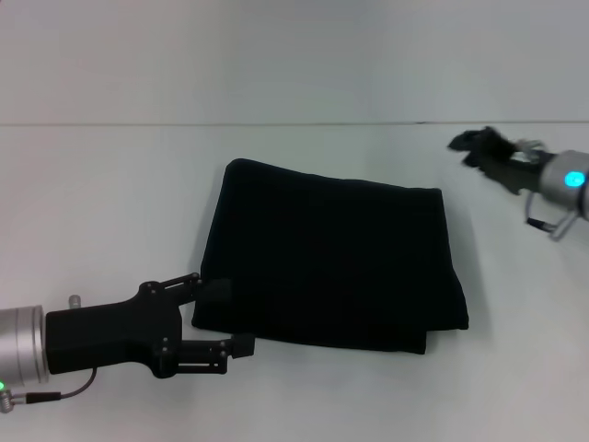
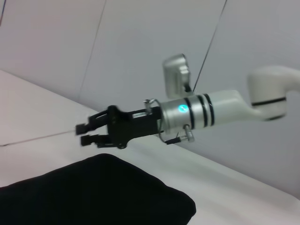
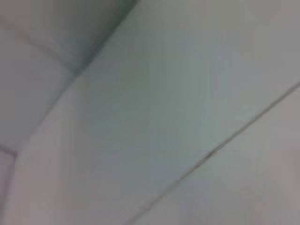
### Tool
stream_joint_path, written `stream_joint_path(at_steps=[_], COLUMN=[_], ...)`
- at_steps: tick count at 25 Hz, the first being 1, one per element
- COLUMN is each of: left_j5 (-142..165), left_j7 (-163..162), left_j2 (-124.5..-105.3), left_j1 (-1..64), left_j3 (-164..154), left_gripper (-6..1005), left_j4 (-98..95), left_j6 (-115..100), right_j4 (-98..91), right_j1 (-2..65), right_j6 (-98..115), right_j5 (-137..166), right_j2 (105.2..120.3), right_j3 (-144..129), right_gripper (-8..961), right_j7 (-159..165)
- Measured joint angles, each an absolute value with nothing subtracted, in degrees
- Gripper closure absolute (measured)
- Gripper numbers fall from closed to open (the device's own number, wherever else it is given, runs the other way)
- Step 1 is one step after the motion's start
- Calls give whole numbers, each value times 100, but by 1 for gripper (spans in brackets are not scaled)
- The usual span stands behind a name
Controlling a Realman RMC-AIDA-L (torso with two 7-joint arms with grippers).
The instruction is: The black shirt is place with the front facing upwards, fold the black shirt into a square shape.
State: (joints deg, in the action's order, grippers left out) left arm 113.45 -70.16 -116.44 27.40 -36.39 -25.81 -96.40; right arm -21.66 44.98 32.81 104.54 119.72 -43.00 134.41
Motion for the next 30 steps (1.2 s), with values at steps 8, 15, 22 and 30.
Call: stream_joint_path(at_steps=[8, 15, 22, 30], left_j5=[11278, 11275, 11275, 11276], left_j7=[-7154, -7724, -8034, -8374], left_j2=[-11645, -11658, -11716, -11723], left_j1=[2722, 2764, 2769, 2815], left_j3=[-3266, -2812, -2693, -2597], left_gripper=[53, 53, 52, 52], left_j4=[-2407, -2216, -2204, -2188], left_j6=[-9612, -9462, -9376, -9326], right_j4=[-2361, -2370, -2249, -1725], right_j1=[3509, 2936, 2606, 2566], right_j6=[5627, 7440, 7792, 7157], right_j5=[8577, 8646, 9028, 9114], right_j2=[11692, 11621, 11954, 11961], right_j3=[-4297, -4329, -4355, -4359], right_gripper=[398, 229, 113, 117], right_j7=[10138, 7389, 5690, 5202])
